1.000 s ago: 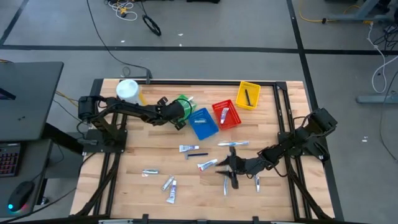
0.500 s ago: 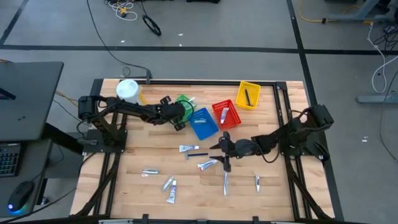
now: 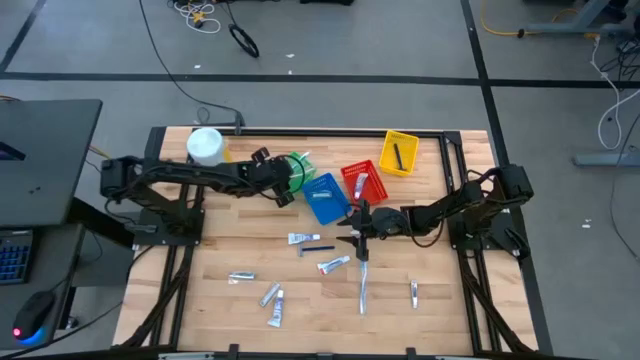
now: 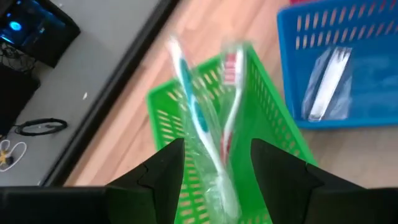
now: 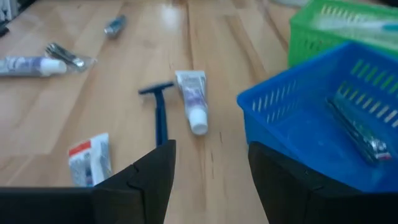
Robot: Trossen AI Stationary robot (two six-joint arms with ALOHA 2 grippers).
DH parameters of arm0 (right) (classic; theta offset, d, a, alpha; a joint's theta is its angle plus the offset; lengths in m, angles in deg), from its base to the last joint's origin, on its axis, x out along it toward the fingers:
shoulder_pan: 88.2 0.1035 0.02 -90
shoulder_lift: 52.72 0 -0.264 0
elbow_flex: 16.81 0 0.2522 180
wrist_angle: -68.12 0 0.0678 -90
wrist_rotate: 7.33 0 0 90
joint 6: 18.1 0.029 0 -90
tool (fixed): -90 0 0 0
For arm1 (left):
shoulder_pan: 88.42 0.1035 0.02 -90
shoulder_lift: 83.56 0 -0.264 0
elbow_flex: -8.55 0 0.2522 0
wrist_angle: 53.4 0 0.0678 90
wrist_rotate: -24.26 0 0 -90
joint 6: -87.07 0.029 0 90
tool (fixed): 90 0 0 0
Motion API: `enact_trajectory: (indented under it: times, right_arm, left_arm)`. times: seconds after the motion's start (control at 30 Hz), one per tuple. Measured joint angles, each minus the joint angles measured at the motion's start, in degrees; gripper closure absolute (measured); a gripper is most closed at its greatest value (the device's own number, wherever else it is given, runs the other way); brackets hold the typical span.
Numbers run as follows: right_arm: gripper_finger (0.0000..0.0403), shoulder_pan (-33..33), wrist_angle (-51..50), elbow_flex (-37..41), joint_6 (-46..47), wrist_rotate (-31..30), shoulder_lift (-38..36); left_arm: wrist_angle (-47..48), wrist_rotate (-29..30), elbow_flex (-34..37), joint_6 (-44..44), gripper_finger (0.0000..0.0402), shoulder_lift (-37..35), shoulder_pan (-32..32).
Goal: Pick & Place Travel size toiletries
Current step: Put the left nail clipper into the blue bin
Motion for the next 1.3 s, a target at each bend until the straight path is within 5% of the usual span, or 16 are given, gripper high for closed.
enact_trajectory:
  times: [0.3,0.53,0.9,1.3]
  right_arm:
    - [0.0189,-2.47,-3.14,0.01,-0.05,2.37,0.00]
    - [0.0189,-2.47,-2.86,-0.01,-0.12,5.71,0.00]
    - [0.0189,-2.47,-3.34,0.01,0.01,5.65,0.00]
    - [0.0189,-3.35,-3.59,0.00,-0.66,5.56,0.00]
  left_arm:
    - [0.96,-9.17,3.30,-4.23,0.0209,-10.45,-6.90]
    - [-6.57,-10.07,10.84,-7.36,0.0209,-10.58,-15.33]
    - [7.32,-19.05,13.25,-20.35,0.0209,-10.58,-30.74]
    - [9.76,-18.80,14.06,-32.67,0.0209,-7.96,-46.67]
